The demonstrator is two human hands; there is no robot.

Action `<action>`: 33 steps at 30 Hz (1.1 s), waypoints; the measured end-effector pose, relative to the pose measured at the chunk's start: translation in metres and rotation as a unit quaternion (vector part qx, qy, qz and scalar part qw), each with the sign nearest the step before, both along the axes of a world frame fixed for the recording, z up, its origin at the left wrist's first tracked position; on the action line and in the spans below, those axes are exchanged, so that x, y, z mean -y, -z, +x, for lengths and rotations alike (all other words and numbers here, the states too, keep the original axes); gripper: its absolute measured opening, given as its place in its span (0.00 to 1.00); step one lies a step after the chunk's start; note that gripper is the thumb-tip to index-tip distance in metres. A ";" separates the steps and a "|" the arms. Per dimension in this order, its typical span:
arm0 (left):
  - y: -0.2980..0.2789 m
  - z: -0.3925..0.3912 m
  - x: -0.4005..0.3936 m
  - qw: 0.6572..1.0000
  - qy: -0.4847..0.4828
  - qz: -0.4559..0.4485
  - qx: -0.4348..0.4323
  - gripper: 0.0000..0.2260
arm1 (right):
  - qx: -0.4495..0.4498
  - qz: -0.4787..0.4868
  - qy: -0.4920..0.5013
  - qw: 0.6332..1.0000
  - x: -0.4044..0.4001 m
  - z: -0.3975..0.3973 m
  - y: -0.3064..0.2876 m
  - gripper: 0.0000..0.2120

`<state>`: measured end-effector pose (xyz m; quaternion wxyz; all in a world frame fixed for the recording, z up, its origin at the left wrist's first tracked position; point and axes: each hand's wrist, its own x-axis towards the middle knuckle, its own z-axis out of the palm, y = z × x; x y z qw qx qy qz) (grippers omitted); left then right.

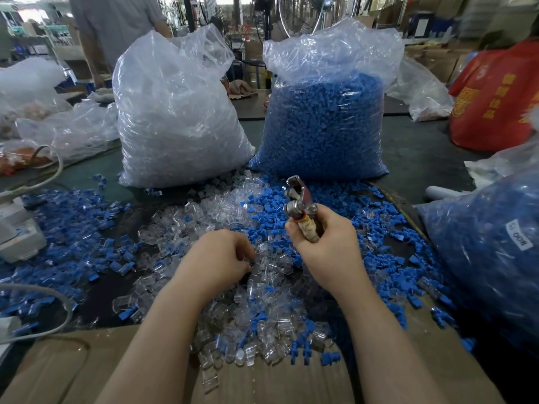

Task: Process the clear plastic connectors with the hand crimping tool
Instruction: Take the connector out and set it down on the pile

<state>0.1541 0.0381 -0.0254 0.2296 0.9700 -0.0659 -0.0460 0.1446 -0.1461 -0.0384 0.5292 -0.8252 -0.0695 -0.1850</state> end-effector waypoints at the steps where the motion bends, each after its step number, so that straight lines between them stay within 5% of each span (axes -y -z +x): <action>1: 0.001 0.000 0.001 1.000 -0.005 0.004 0.002 0.09 | 0.002 -0.004 0.004 1.000 0.000 0.000 0.000 0.09; 4: 0.003 0.000 0.003 0.999 -0.022 -0.027 0.013 0.08 | -0.001 0.001 0.012 1.000 0.000 0.000 0.000 0.06; 8: -0.001 -0.001 0.007 0.966 -0.077 -0.249 0.010 0.05 | -0.005 0.005 0.014 1.000 0.001 0.001 0.000 0.06; 10: -0.005 -0.003 0.010 0.915 -0.074 -0.396 -0.026 0.05 | -0.005 0.005 0.015 1.000 0.001 0.001 0.000 0.07; 13: -0.011 -0.005 0.014 0.789 -0.066 -0.603 -0.094 0.12 | -0.003 0.012 0.010 1.000 0.000 0.000 0.000 0.06; 16: -0.011 -0.005 0.018 0.720 -0.072 -0.676 -0.137 0.13 | 0.000 0.040 0.003 0.999 0.000 0.000 -0.001 0.06; 23: -0.008 -0.003 0.017 0.718 -0.069 -0.677 -0.145 0.12 | 0.004 0.056 -0.010 0.998 0.000 0.001 -0.001 0.07; 33: -0.009 -0.006 0.021 0.775 -0.052 -0.624 -0.092 0.09 | -0.006 0.032 0.001 0.999 -0.002 0.001 0.001 0.07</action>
